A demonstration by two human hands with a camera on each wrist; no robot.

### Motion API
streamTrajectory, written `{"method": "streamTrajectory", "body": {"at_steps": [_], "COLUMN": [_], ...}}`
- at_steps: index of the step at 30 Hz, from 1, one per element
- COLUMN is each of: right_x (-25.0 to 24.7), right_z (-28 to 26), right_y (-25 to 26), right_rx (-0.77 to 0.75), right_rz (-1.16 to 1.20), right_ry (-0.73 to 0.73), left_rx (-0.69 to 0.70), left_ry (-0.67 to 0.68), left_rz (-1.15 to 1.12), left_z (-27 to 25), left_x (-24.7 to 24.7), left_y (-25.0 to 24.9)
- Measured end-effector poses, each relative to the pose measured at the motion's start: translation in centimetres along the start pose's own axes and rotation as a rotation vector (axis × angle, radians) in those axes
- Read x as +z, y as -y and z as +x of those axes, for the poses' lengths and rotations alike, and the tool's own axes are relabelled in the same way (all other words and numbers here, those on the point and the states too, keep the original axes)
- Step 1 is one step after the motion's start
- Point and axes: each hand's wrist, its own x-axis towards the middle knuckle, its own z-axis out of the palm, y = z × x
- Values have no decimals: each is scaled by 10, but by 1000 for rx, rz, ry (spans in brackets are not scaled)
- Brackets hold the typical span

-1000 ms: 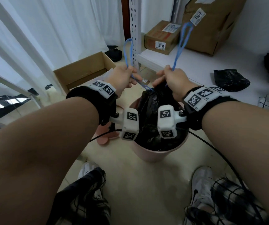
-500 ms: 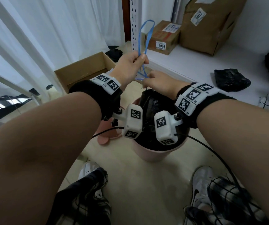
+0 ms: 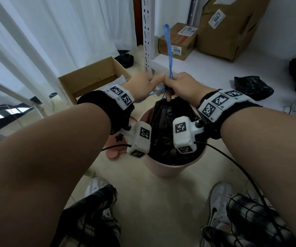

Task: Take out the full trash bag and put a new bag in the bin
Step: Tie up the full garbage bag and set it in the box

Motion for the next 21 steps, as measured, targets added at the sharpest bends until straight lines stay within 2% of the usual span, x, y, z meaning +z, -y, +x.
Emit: {"method": "streamTrajectory", "body": {"at_steps": [2,7,9,11,15,17,21], "right_x": [-6,-18,-17,-14,-8,-6,-4], "right_z": [1,1,1,1,-3,-5,-2], "right_y": [-5,-15,-16,-14,-11,-9,-7], "right_rx": [19,22,13,6,12,4,11], "right_rz": [29,-77,-105,-113,-22,-11,-53], "right_ry": [10,-10,-25,-41,-37,-38,-85], "left_rx": [8,-105,-114,-109,-129,-180,-231], "left_ry": [39,342,393,334,-13,-132,-241], "left_rz": [-15,31,0,-93,-461,-648,-1109], "left_z": [-3,-5,-5,-7,2,9,12], "left_x": [-3,-12,-13,-11,-1,2,6], "left_y": [-1,19,19,15,16,13,0]}}
